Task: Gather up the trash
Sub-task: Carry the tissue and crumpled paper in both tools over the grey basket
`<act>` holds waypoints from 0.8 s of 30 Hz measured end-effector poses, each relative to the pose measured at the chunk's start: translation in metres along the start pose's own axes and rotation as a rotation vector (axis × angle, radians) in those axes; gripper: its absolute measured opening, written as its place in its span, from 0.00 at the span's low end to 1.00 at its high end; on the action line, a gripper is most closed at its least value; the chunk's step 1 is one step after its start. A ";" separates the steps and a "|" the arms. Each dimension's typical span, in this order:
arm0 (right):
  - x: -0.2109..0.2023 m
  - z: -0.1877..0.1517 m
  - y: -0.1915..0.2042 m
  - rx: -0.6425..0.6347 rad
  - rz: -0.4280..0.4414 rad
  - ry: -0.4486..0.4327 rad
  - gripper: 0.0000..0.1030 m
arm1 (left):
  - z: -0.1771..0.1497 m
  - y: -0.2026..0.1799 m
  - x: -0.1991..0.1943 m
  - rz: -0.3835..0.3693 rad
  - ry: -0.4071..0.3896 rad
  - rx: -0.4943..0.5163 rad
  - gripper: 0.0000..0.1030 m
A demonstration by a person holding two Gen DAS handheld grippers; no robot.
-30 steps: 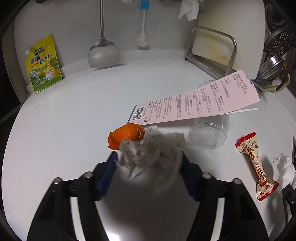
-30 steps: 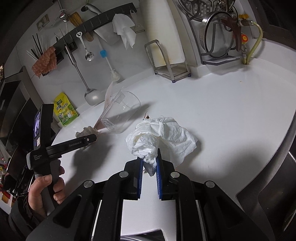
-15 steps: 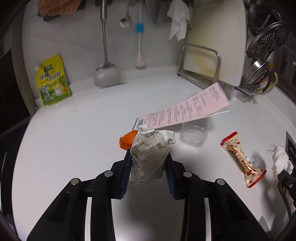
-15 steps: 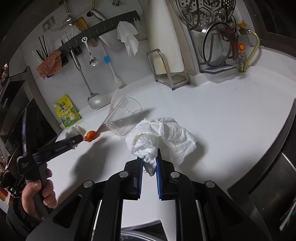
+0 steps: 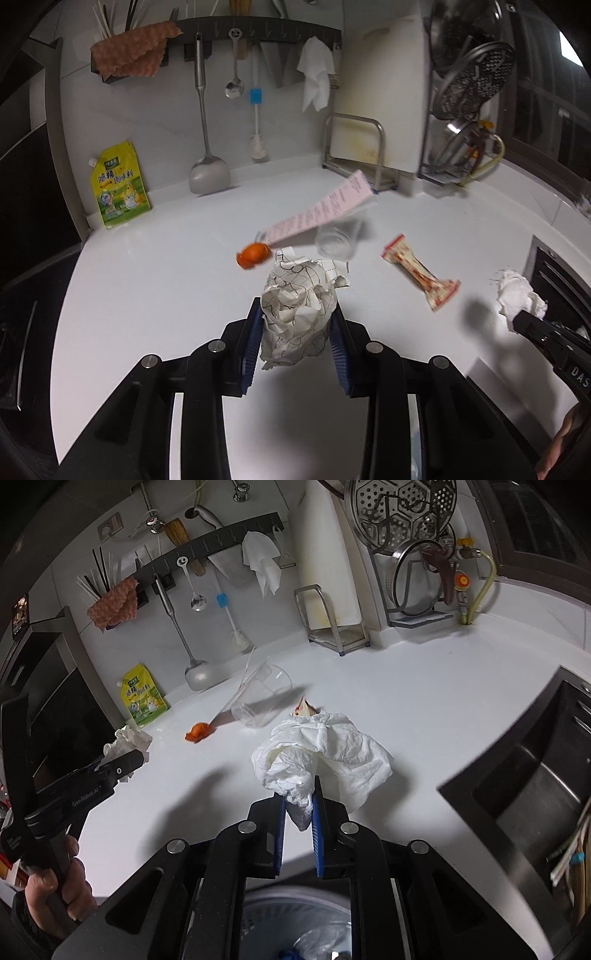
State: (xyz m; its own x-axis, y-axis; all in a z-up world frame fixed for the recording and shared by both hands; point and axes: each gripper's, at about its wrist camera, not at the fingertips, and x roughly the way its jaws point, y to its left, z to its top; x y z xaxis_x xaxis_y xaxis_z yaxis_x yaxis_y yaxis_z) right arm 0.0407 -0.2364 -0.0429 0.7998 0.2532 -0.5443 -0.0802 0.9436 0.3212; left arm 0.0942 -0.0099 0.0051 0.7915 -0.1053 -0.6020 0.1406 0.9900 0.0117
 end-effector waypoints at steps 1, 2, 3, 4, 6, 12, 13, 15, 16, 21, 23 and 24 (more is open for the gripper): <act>-0.005 -0.007 0.001 0.003 -0.009 0.005 0.12 | -0.006 -0.003 -0.004 -0.009 0.003 -0.001 0.33; -0.010 -0.012 0.002 0.007 -0.013 0.009 0.12 | -0.014 -0.007 -0.010 -0.024 0.010 0.002 0.33; -0.015 -0.020 0.001 0.016 -0.018 0.014 0.12 | -0.020 -0.011 -0.014 -0.034 0.015 0.005 0.33; -0.019 -0.026 0.001 0.025 -0.020 0.018 0.12 | -0.026 -0.014 -0.018 -0.043 0.018 0.008 0.33; -0.027 -0.039 0.000 0.039 -0.026 0.025 0.12 | -0.039 -0.021 -0.028 -0.065 0.024 0.022 0.33; -0.051 -0.077 0.003 0.040 -0.052 0.049 0.12 | -0.073 -0.039 -0.056 -0.113 0.029 0.059 0.33; -0.055 -0.084 0.005 0.037 -0.052 0.052 0.12 | -0.078 -0.040 -0.060 -0.117 0.033 0.066 0.33; -0.062 -0.097 0.006 0.041 -0.050 0.064 0.12 | -0.087 -0.042 -0.067 -0.126 0.041 0.077 0.33; -0.064 -0.102 0.006 0.047 -0.043 0.069 0.12 | -0.092 -0.043 -0.070 -0.127 0.046 0.084 0.33; -0.076 -0.122 0.012 0.057 -0.023 0.088 0.12 | -0.111 -0.045 -0.083 -0.128 0.061 0.103 0.33; -0.082 -0.123 0.017 0.042 -0.022 0.083 0.12 | -0.116 -0.045 -0.088 -0.124 0.061 0.106 0.33; -0.085 -0.123 0.020 0.034 -0.020 0.079 0.12 | -0.118 -0.045 -0.090 -0.126 0.065 0.104 0.33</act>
State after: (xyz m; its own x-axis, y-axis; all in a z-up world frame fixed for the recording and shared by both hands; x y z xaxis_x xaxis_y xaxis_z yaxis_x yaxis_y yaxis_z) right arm -0.1022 -0.2128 -0.0855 0.7517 0.2517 -0.6096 -0.0436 0.9413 0.3348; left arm -0.0534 -0.0335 -0.0351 0.7243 -0.2182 -0.6541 0.2996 0.9540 0.0135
